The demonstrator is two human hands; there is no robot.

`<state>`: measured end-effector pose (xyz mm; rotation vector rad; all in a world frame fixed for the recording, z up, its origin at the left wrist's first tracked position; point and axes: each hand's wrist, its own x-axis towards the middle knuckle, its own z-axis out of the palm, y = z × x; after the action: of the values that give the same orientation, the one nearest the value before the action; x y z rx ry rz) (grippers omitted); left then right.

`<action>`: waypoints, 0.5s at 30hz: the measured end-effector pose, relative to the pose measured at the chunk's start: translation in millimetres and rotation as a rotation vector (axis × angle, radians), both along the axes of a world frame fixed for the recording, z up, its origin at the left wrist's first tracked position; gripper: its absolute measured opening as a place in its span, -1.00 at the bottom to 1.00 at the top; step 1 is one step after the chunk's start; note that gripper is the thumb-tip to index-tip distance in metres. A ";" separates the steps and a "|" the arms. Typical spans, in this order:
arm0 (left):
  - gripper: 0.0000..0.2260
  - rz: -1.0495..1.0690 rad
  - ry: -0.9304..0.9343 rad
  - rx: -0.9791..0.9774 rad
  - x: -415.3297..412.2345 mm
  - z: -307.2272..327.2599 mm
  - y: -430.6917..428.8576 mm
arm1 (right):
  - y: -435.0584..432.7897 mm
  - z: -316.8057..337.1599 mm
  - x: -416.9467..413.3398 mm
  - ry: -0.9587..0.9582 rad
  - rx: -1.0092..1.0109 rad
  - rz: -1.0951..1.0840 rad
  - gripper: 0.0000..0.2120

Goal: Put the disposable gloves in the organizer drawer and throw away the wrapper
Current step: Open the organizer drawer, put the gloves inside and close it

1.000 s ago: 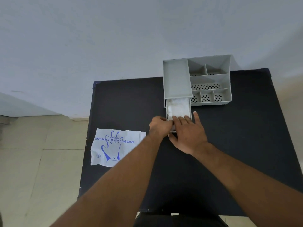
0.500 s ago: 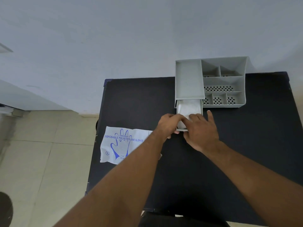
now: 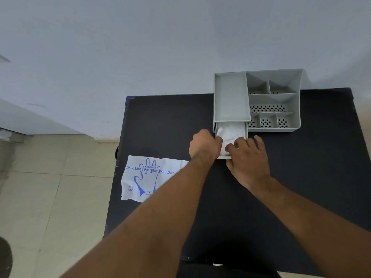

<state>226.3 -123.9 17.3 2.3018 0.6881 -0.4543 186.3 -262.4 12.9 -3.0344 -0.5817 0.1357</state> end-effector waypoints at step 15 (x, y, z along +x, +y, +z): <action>-0.54 -0.074 -0.152 -0.346 -16.8 -0.5 7.5 | -1.2 2.1 20.8 0.084 -0.099 0.014 -0.73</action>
<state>209.5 -116.4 16.8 2.0137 0.4140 -0.3937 207.1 -263.7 15.0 -3.1013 -0.6075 0.2991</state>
